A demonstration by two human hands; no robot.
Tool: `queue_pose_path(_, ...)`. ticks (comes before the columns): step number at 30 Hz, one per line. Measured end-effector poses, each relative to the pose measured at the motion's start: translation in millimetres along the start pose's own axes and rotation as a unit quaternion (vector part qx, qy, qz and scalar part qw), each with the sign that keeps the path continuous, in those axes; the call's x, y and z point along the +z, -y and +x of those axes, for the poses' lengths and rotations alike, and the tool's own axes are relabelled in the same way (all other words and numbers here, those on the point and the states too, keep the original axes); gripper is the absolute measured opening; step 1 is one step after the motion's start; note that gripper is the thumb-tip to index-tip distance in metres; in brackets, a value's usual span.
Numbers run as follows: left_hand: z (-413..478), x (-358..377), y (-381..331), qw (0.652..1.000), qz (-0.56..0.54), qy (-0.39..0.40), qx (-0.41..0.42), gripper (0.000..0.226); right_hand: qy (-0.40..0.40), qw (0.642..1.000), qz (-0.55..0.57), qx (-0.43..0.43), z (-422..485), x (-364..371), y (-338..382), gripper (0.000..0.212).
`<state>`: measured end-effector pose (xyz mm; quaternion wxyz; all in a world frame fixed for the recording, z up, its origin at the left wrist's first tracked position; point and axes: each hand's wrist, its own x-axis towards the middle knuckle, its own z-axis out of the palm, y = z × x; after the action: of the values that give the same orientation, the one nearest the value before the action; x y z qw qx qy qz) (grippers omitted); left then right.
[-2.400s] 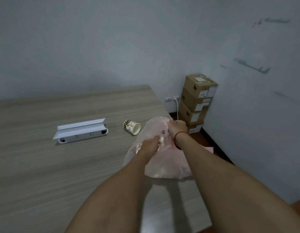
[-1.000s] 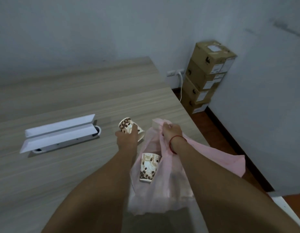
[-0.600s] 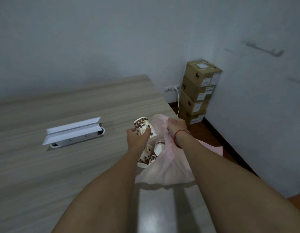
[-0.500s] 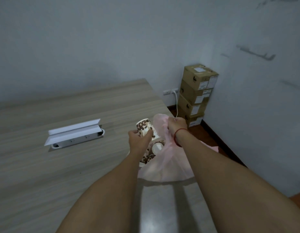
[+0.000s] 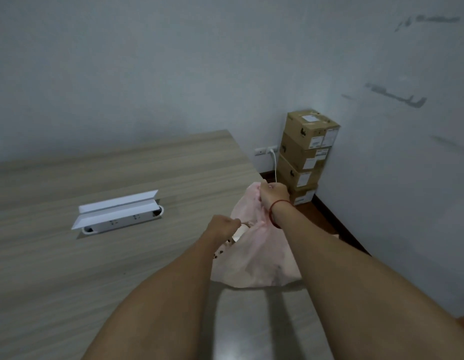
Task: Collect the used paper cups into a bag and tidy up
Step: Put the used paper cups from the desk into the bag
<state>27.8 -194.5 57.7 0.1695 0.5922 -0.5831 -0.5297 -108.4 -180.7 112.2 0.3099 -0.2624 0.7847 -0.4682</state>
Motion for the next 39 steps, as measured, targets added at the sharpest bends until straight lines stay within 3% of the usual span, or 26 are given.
queue_pose_path(2, 18, -9, 14, 0.998, 0.038, -0.044, 0.000, 0.011, 0.006, 1.000, 0.002, 0.013, 8, 11, -5, 0.038)
queue_pose_path(5, 44, -22, 47, 0.990, 0.098, -0.093, -0.043, 0.030, 0.014, 0.999, -0.005, 0.034, 25, 31, -17, 0.040)
queue_pose_path(8, 66, -29, 76, 0.979, 0.147, -0.081, -0.117, 0.061, 0.029, 0.997, -0.055, 0.050, 39, 50, -32, 0.041)
queue_pose_path(12, 86, -27, 95, 0.970, 0.172, -0.055, -0.164, 0.051, 0.086, 0.987, -0.117, 0.062, 49, 71, -43, 0.042)
queue_pose_path(15, 94, -22, 105, 0.970, 0.172, -0.023, -0.169, 0.058, 0.096, 0.986, -0.122, 0.067, 54, 82, -47, 0.043)
queue_pose_path(18, 94, -20, 104, 0.970, 0.182, -0.035, -0.158, 0.045, 0.092, 0.987, -0.114, 0.070, 53, 88, -50, 0.041)
queue_pose_path(22, 88, -24, 86, 0.976, 0.142, -0.077, -0.143, 0.034, 0.030, 0.995, -0.059, 0.077, 43, 82, -48, 0.031)
queue_pose_path(28, 56, -25, 25, 0.987, 0.021, -0.155, -0.045, 0.042, 0.046, 0.997, -0.030, 0.050, 24, 36, -23, 0.052)
queue_pose_path(31, 37, -22, -14, 0.986, -0.043, -0.163, -0.007, 0.050, 0.036, 0.999, -0.009, 0.025, 12, 4, -12, 0.044)
queue_pose_path(33, 20, -18, -40, 0.986, -0.066, -0.151, 0.015, 0.054, 0.025, 1.000, -0.005, 0.003, 2, -21, -4, 0.027)
queue_pose_path(36, -7, -9, -75, 0.985, -0.087, -0.142, 0.043, 0.055, -0.017, 0.999, -0.016, -0.032, -12, -60, 7, 0.035)
queue_pose_path(39, -31, 3, -105, 0.983, -0.101, -0.135, 0.069, 0.057, -0.066, 0.995, -0.030, -0.072, -26, -94, 18, 0.026)
